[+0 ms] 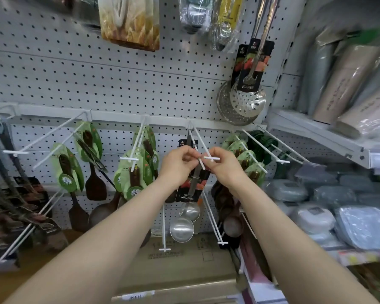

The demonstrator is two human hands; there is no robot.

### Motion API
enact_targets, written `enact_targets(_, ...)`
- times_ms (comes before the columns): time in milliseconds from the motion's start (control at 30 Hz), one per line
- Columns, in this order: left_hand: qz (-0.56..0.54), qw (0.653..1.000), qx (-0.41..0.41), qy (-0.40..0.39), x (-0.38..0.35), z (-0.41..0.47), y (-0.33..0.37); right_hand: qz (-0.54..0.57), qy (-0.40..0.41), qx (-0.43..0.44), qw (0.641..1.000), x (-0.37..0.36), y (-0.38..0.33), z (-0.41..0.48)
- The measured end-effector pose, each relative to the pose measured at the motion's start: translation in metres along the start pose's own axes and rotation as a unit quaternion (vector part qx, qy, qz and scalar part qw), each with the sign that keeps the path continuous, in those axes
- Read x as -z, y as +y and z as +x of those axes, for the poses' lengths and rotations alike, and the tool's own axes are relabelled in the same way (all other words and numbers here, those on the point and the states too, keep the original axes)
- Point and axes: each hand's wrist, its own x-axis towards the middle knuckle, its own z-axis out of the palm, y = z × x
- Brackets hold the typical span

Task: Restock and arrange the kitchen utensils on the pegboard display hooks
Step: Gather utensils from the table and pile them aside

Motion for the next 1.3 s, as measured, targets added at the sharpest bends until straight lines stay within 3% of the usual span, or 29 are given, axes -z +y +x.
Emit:
enact_targets(567,-0.058,0.997,0.037,-0.038,0.004,-0.025,-0.007,-0.033,0.031,-0.042,0.998,-0.001,-0.007,-0.034)
enact_targets(700,-0.048,0.996,0.073,-0.017,0.007,-0.034,-0.015,-0.099,0.063,-0.103,0.988,-0.005,0.007,-0.036)
enact_targets(867,-0.018,0.995,0.091,-0.022,0.015,-0.060,-0.030,-0.141,-0.045,-0.200,0.969,-0.028,0.020,-0.043)
enact_targets(1067,0.018,0.994,0.091,-0.059,0.046,-0.099,-0.067,-0.138,-0.063,-0.222,0.963,-0.066,0.035,-0.065)
enact_targets(1300,0.051,0.990,0.128,-0.007,0.094,-0.102,-0.111,-0.118,-0.128,-0.307,0.936,-0.088,0.049,-0.079)
